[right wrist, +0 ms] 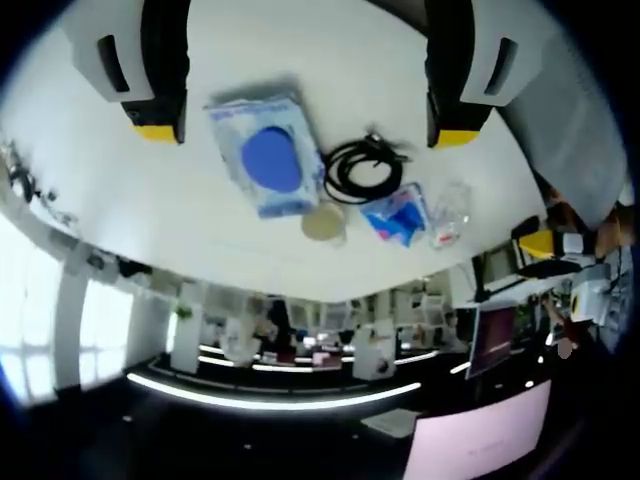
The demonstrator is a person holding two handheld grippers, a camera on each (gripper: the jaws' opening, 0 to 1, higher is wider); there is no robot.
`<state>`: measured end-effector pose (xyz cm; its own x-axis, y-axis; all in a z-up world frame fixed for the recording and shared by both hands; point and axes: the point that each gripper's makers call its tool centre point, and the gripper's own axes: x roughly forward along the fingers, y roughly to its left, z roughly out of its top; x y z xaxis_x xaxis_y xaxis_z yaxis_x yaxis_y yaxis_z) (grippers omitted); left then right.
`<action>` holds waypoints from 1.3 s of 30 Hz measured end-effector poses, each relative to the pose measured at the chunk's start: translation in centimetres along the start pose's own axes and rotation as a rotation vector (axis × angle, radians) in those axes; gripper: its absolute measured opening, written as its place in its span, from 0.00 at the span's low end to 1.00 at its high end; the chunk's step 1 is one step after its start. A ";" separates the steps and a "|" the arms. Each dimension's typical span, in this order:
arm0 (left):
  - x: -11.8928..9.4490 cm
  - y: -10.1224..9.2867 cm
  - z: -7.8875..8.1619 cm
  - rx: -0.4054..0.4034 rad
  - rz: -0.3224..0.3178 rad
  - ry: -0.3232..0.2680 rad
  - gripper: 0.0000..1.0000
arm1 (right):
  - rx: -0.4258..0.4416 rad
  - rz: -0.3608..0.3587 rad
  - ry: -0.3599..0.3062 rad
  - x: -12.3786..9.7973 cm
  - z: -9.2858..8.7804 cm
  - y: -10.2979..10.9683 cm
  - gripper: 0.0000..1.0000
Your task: Arrange the tabletop items into an orderly group along one side of the table until the central work area is clear of visible clutter.
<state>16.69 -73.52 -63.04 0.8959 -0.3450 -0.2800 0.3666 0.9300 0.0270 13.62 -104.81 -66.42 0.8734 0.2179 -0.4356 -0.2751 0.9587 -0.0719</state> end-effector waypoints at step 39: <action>-0.2 1.6 -1.2 -0.064 0.054 0.091 0.87 | -0.006 0.074 -0.003 0.1 0.1 1.5 0.94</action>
<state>16.81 -71.81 -64.12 0.8866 -0.2837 -0.3654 0.2988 0.9542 -0.0158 13.31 -103.34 -66.48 0.8518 0.2890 -0.4369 -0.3413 0.9389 -0.0445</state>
